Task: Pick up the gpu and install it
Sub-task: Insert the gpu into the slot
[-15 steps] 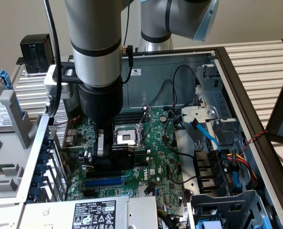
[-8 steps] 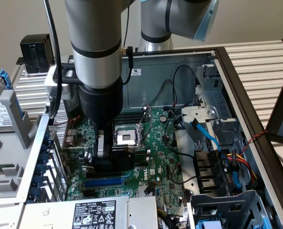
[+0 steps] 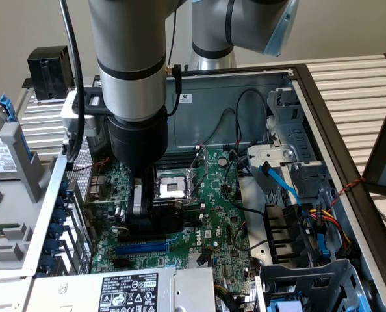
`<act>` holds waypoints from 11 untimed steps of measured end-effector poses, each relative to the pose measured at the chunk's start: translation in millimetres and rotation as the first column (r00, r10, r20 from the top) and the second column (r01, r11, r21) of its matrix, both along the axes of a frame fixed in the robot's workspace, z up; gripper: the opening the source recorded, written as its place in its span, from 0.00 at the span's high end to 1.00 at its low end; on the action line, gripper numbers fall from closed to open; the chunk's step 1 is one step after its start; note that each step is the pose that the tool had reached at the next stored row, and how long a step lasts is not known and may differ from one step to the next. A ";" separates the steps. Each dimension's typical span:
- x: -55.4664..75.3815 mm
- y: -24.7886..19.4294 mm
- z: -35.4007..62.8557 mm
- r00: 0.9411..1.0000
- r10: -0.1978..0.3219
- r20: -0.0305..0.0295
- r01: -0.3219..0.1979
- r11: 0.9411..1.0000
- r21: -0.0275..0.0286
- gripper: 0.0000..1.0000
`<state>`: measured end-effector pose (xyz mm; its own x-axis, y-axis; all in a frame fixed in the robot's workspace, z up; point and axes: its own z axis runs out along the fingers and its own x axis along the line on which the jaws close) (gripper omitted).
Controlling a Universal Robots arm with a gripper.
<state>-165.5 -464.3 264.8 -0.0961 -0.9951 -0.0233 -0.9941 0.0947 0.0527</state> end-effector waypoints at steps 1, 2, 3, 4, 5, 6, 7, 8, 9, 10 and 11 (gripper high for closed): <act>-0.1 0.0 0.0 1.000 0.000 0.000 0.000 1.000 0.000 0.72; -0.3 0.1 -0.1 1.000 0.000 0.000 0.000 1.000 0.000 0.72; -0.8 0.1 -0.2 1.000 0.000 0.000 0.000 1.000 0.000 0.72; -1.2 0.1 -0.1 1.000 0.000 0.000 0.000 1.000 0.000 0.72; -1.7 0.1 -0.1 1.000 0.000 0.000 0.000 1.000 0.000 0.72; -1.9 0.1 -0.2 1.000 0.000 0.000 0.000 1.000 0.000 0.72; -2.1 0.0 -0.5 1.000 0.000 0.000 0.000 1.000 0.000 0.72; -2.2 0.0 -1.1 1.000 0.000 0.000 0.000 1.000 0.000 0.72; -2.2 0.0 -1.9 1.000 0.000 0.000 0.000 1.000 0.000 0.72; -2.2 0.0 -2.8 1.000 0.000 0.000 0.000 1.000 0.000 0.72; -2.2 0.1 -3.8 1.000 0.000 0.000 0.000 1.000 0.000 0.72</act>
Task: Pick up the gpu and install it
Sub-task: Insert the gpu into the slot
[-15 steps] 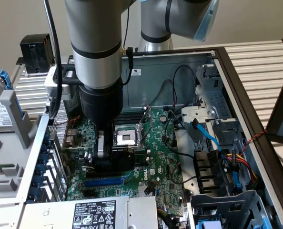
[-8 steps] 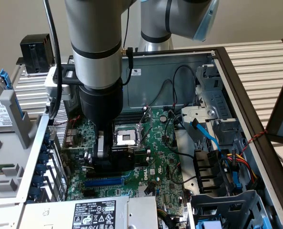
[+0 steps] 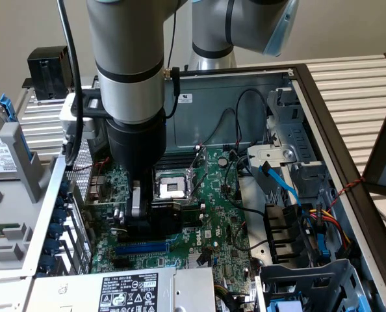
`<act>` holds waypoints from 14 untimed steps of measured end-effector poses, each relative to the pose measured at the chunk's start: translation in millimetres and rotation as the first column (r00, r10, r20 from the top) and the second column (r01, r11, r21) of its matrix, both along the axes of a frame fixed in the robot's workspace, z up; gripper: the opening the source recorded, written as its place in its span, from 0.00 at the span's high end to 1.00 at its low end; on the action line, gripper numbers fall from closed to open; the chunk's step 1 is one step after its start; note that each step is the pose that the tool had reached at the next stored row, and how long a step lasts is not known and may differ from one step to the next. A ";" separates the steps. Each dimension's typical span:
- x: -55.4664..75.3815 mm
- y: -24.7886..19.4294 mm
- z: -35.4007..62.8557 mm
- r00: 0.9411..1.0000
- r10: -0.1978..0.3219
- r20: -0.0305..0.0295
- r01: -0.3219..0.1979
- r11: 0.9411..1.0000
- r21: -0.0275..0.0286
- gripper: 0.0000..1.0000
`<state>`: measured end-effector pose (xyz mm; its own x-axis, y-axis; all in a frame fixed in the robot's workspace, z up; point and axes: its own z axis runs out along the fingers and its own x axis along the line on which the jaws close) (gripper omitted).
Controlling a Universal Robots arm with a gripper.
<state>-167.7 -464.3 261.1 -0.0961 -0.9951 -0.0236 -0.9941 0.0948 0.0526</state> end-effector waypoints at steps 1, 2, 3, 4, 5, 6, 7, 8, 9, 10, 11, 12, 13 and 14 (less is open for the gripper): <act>0.0 0.0 -0.5 1.000 0.000 0.000 0.000 1.000 0.000 0.72; -0.1 0.0 -0.5 1.000 0.000 0.000 0.000 1.000 0.000 0.72; -0.3 0.0 -0.5 1.000 0.000 0.000 0.000 1.000 0.000 0.72; -0.4 0.0 -0.6 1.000 0.000 0.000 0.000 1.000 0.000 0.72; -0.6 0.0 -0.7 1.000 0.000 -0.001 0.000 1.000 0.000 0.72; -0.7 0.0 -0.7 1.000 0.000 -0.001 0.000 1.000 0.000 0.72; -0.8 0.0 -0.8 1.000 0.000 -0.001 0.000 1.000 0.000 0.72; -0.9 -0.1 -0.9 1.000 0.000 -0.002 0.000 1.000 -0.001 0.72; -0.9 0.0 -1.0 1.000 0.001 -0.003 -0.001 1.000 -0.002 0.72; -0.9 -0.1 -0.9 1.000 0.001 -0.003 -0.001 1.000 -0.002 0.72; -0.9 -0.1 -0.9 1.000 0.001 -0.003 -0.001 1.000 -0.002 0.72; -0.9 0.0 -1.0 1.000 0.001 -0.003 -0.001 1.000 -0.002 0.72; -0.9 0.0 -1.0 1.000 0.001 -0.003 -0.001 1.000 -0.002 0.72; -0.9 0.0 -1.0 1.000 0.001 -0.004 -0.001 1.000 -0.003 0.72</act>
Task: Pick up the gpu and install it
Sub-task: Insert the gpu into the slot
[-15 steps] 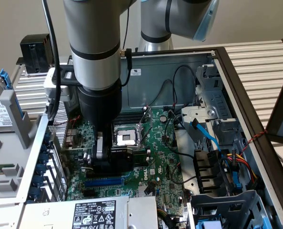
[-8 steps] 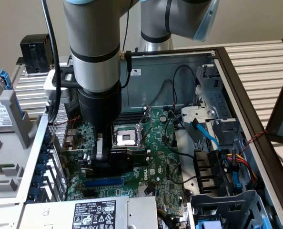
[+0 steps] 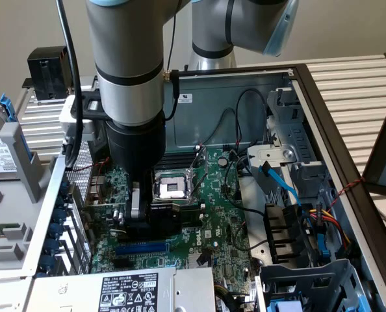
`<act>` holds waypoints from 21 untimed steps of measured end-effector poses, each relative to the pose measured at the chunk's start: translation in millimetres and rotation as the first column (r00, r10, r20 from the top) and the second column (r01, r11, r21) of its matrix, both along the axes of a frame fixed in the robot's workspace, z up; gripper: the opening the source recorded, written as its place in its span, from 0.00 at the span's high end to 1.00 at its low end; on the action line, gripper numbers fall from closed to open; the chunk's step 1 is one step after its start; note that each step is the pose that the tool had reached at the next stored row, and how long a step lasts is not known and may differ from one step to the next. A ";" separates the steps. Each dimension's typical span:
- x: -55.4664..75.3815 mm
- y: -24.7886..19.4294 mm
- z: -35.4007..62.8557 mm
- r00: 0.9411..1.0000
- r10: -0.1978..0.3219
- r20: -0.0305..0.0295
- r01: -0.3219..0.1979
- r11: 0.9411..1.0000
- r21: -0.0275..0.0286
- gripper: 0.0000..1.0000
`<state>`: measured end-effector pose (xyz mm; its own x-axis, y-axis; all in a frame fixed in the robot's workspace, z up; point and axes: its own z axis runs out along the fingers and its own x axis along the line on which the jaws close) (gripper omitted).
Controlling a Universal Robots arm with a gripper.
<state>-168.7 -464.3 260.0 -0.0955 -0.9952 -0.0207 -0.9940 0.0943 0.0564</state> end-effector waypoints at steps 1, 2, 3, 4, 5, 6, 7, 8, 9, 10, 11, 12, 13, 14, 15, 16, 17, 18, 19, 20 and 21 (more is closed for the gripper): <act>0.0 0.0 -0.1 1.000 0.000 -0.002 0.000 1.000 0.000 0.72; 0.0 0.0 -0.2 1.000 0.000 -0.004 0.000 1.000 0.000 0.72; 0.0 -0.1 -0.3 1.000 0.000 -0.005 0.000 1.000 0.000 0.72; 0.0 -0.1 -0.6 1.000 0.000 -0.007 0.000 1.000 0.000 0.72; 0.0 -0.1 -1.2 1.000 0.000 -0.007 0.000 1.000 0.000 0.72; 0.0 -0.1 -1.9 1.000 0.000 -0.007 0.000 1.000 0.000 0.72; 0.0 -0.1 -2.5 1.000 0.000 -0.008 0.000 1.000 -0.001 0.72; 0.0 -0.1 -2.7 1.000 0.000 -0.008 0.000 1.000 -0.001 0.72; 0.1 -0.1 -2.6 1.000 0.000 -0.008 0.000 1.000 -0.001 0.72; 0.4 -0.2 -2.6 1.000 0.000 -0.009 0.000 1.000 -0.001 0.72; 0.5 -0.3 -2.7 1.000 0.000 -0.009 0.000 1.000 -0.001 0.72; 0.5 -0.5 -2.7 1.000 0.000 -0.009 0.000 1.000 0.000 0.72; 0.5 -0.8 -2.8 1.000 0.000 -0.009 0.000 1.000 0.000 0.72; 0.6 -1.5 -2.8 1.000 0.000 -0.009 0.000 1.000 0.000 0.72; 0.6 -2.1 -2.8 1.000 0.000 -0.009 0.000 1.000 0.000 0.72; 0.5 -2.4 -2.8 1.000 0.000 -0.009 0.000 1.000 0.000 0.72; 0.5 -2.6 -2.9 1.000 0.000 -0.009 0.000 1.000 0.000 0.72; 0.5 -2.7 -2.9 1.000 0.000 -0.009 0.000 1.000 0.000 0.72; 0.6 -2.7 -3.0 1.000 0.000 -0.009 0.000 1.000 0.000 0.72; 0.5 -2.8 -3.2 1.000 0.000 -0.009 0.000 1.000 -0.001 0.72; 0.5 -2.8 -3.8 1.000 0.000 -0.009 0.000 1.000 0.000 0.72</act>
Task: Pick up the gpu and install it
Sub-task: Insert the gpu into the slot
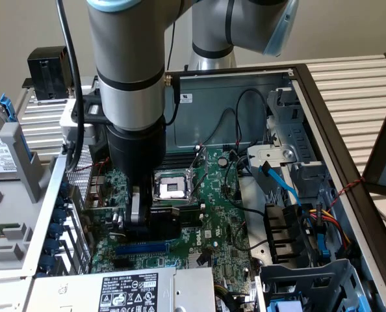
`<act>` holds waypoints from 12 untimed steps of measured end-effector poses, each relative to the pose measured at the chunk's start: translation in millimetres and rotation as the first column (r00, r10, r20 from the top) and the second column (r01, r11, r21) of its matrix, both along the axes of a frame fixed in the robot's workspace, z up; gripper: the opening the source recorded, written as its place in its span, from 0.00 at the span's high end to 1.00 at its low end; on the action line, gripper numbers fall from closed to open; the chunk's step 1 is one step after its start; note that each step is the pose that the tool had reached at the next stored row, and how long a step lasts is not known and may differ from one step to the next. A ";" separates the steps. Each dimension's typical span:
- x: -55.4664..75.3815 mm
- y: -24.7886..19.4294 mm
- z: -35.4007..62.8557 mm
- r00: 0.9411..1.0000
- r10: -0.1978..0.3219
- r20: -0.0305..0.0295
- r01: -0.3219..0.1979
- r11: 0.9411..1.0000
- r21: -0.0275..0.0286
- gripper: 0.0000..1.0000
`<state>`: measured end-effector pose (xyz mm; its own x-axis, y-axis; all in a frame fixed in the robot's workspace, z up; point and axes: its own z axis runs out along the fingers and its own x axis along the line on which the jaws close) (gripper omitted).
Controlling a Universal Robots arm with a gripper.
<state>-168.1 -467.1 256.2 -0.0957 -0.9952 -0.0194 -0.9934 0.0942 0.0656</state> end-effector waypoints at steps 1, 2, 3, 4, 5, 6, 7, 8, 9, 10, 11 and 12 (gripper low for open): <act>0.0 0.0 -0.6 1.000 0.000 0.000 0.000 1.000 0.000 0.72; 0.0 0.0 -1.0 1.000 0.000 0.000 0.000 1.000 0.000 0.72; 0.0 0.0 -1.1 1.000 0.000 0.000 0.000 1.000 0.000 0.72; 0.0 0.0 -1.3 1.000 0.000 0.000 0.000 1.000 0.000 0.72; 0.0 0.0 -1.8 1.000 0.000 0.000 0.000 1.000 0.000 0.72; 0.0 0.0 -2.4 1.000 0.000 0.000 0.000 1.000 0.000 0.72; 0.0 0.1 -3.0 1.000 0.000 0.000 0.000 1.000 0.000 0.72; 0.0 0.0 -3.5 1.000 0.000 0.000 0.000 1.000 0.000 0.72; 0.0 0.0 -3.9 1.000 0.000 0.000 0.000 1.000 0.000 0.72; 0.0 0.0 -4.1 1.000 0.000 0.000 0.000 1.000 0.000 0.72; 0.0 0.0 -4.4 1.000 0.000 -0.001 0.000 1.000 0.000 0.72; 0.0 0.0 -4.6 1.000 0.000 -0.001 0.000 1.000 0.000 0.72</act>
<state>-168.1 -467.1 251.7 -0.0958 -0.9952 -0.0189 -0.9933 0.0943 0.0662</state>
